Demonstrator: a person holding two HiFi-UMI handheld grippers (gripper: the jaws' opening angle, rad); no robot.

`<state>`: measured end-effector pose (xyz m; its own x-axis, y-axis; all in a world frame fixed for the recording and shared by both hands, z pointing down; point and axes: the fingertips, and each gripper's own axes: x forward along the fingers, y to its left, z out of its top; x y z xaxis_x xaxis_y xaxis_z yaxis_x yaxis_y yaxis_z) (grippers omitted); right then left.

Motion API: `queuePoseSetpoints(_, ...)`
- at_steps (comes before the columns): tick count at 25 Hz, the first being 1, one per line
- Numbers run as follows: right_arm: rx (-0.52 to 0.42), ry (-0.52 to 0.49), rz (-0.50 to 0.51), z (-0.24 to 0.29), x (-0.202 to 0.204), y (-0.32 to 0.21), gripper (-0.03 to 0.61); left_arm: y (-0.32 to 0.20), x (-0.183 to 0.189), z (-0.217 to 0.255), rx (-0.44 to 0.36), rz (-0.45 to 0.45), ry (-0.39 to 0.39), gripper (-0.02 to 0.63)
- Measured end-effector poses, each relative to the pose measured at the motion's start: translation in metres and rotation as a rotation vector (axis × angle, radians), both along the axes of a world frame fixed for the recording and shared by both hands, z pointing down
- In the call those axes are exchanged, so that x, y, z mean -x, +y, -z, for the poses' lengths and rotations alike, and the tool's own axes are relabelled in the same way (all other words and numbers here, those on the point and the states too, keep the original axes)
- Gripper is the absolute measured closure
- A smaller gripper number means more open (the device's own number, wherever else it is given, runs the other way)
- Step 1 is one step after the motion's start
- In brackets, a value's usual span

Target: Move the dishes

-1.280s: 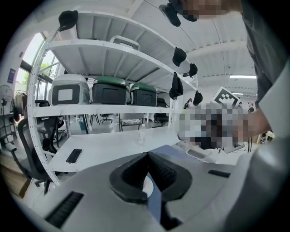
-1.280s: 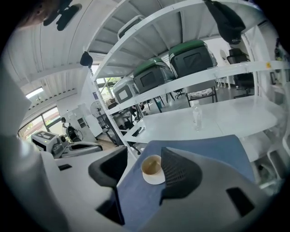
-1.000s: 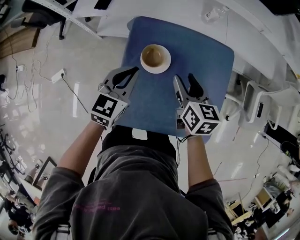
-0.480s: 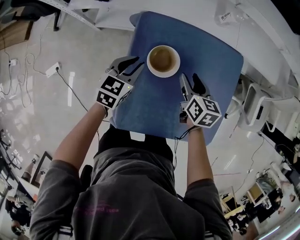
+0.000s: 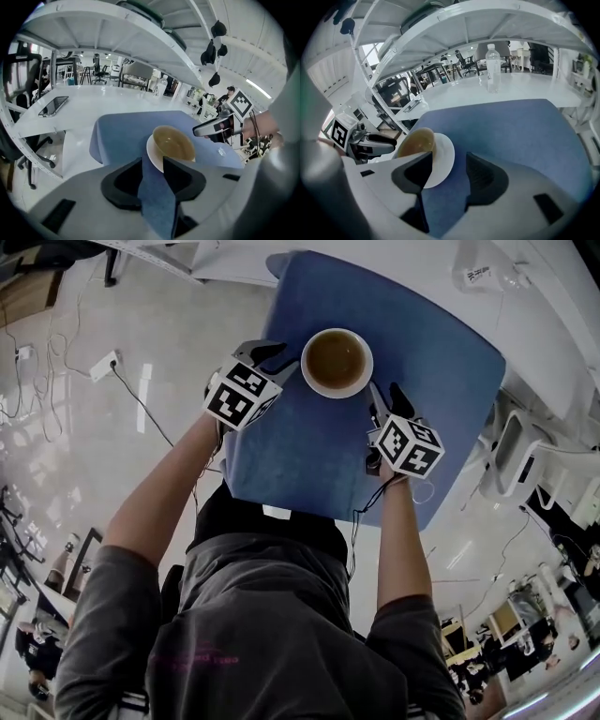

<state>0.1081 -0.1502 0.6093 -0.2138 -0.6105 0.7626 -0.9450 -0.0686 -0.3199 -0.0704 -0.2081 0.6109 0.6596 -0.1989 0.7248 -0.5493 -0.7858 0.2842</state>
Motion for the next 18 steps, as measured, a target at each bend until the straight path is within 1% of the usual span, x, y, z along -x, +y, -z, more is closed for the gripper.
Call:
queuePoseSetpoints(5, 0.057, -0.021, 0.006, -0.025, 0.003, -0.001, 0.347, 0.003, -0.003, -0.024, 0.097, -0.034, -0.065, 0.479)
queuePoseSetpoints(6, 0.062, -0.024, 0.007, -0.027, 0.004, -0.002, 0.348, 0.003, -0.004, -0.028, 0.114, -0.037, -0.077, 0.482)
queuePoseSetpoints(7, 0.067, -0.029, 0.006, -0.029, 0.004, -0.003, 0.364, 0.004, -0.004, -0.030, 0.132, -0.038, -0.088, 0.486)
queuePoseSetpoints(10, 0.088, -0.052, 0.013, -0.033, 0.007, -0.005, 0.365, 0.006, -0.006, -0.037, 0.180, -0.039, -0.115, 0.491)
queuePoseSetpoints(13, 0.110, -0.063, 0.029, -0.038, 0.010, -0.006, 0.381, 0.005, -0.005, -0.043, 0.206, -0.040, -0.143, 0.494)
queuePoseSetpoints(18, 0.137, -0.078, 0.048, -0.043, 0.016, -0.010, 0.410, 0.005, -0.008, -0.046, 0.249, -0.029, -0.155, 0.500)
